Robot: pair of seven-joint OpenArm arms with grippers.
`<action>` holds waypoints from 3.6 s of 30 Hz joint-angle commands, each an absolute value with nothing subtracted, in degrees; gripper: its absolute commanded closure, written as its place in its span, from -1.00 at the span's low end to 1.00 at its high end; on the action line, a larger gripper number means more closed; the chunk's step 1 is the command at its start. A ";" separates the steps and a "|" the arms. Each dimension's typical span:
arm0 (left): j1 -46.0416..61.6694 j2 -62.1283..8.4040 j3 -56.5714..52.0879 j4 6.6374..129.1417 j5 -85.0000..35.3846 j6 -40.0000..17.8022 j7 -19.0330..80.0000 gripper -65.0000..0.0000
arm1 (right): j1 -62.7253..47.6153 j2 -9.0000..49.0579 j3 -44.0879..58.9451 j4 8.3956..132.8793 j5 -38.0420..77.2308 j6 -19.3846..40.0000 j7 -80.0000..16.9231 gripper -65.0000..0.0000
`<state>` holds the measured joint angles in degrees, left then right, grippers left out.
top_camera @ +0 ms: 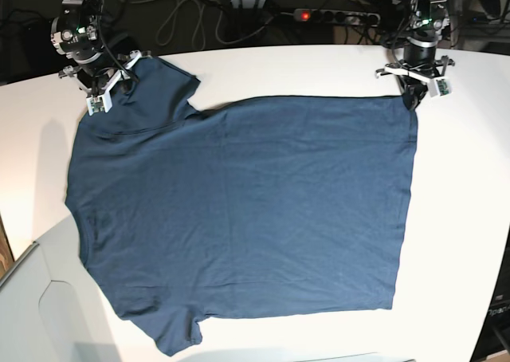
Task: Fold the T-shirt properly
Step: 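Close both grippers on the shirt's shoulder corners, then pull both shoulder corners apart and toward the robot to flatten the shirt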
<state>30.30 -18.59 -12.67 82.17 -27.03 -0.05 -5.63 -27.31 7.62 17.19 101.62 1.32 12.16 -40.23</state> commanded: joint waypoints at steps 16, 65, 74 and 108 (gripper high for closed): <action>33.10 -19.47 -13.05 84.70 -26.86 0.22 -4.79 1.00 | -33.80 9.80 20.53 112.92 -0.22 13.14 -42.95 1.00; 37.05 -18.95 -17.45 87.78 -26.77 0.22 -4.62 1.00 | -30.29 10.51 19.65 106.68 -0.22 25.27 -42.86 0.26; 37.05 -18.95 -17.45 87.87 -26.77 0.31 -4.62 1.00 | -30.90 11.12 20.09 106.86 -1.45 25.36 -42.95 0.99; 45.67 -15.96 -22.20 97.80 -26.68 0.22 -4.44 1.00 | -37.14 6.90 24.40 118.37 -1.36 40.00 -39.60 0.98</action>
